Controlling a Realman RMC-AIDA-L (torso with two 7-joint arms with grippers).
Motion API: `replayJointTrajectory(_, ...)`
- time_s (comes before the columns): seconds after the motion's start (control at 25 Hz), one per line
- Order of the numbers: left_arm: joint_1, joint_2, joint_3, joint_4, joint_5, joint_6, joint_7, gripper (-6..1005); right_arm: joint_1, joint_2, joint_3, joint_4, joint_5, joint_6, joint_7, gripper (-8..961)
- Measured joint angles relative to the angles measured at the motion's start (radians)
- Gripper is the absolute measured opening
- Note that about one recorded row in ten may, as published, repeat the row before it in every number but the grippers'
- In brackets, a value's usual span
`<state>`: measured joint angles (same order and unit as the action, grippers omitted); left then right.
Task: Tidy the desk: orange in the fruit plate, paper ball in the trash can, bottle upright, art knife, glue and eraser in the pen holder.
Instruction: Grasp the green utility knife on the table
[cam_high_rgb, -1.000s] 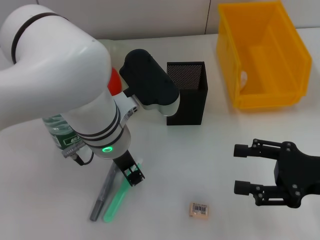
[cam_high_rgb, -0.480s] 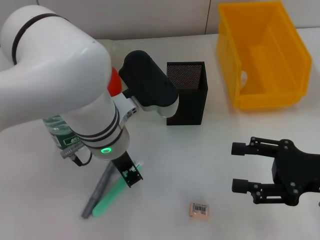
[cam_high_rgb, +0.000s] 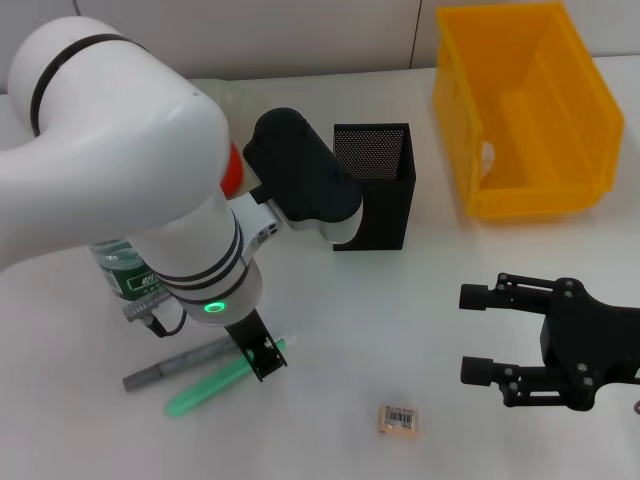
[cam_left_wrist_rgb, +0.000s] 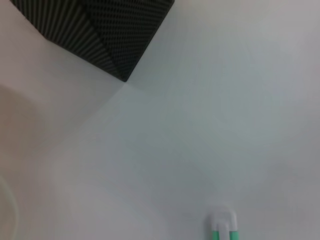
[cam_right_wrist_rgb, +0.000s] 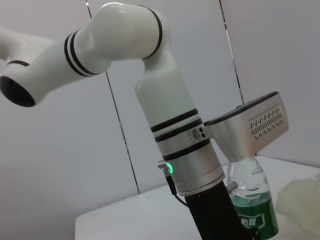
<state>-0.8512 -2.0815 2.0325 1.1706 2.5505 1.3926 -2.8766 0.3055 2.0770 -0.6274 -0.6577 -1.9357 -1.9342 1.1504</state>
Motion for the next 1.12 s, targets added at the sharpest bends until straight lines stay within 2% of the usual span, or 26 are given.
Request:
replayJointTrajectory(0.12, 0.0, 0.0, 0.0, 0.002, 0.0, 0.002, 0.0, 171, 0.0, 0.0, 0.0, 0.0, 0.001, 0.0, 0.0, 764)
replayJointTrajectory(0.4, 0.0, 0.0, -0.001, 0.03, 0.004, 0.014, 0.0, 89, 0.0, 0.0, 0.002, 0.0, 0.004, 0.0, 0.0, 764)
replayJointTrajectory(1.12, 0.001, 0.0, -0.002, 0.044, 0.008, 0.024, 0.003, 70, 0.011, 0.0, 0.0, 0.0, 0.006, 0.011, -0.002, 764)
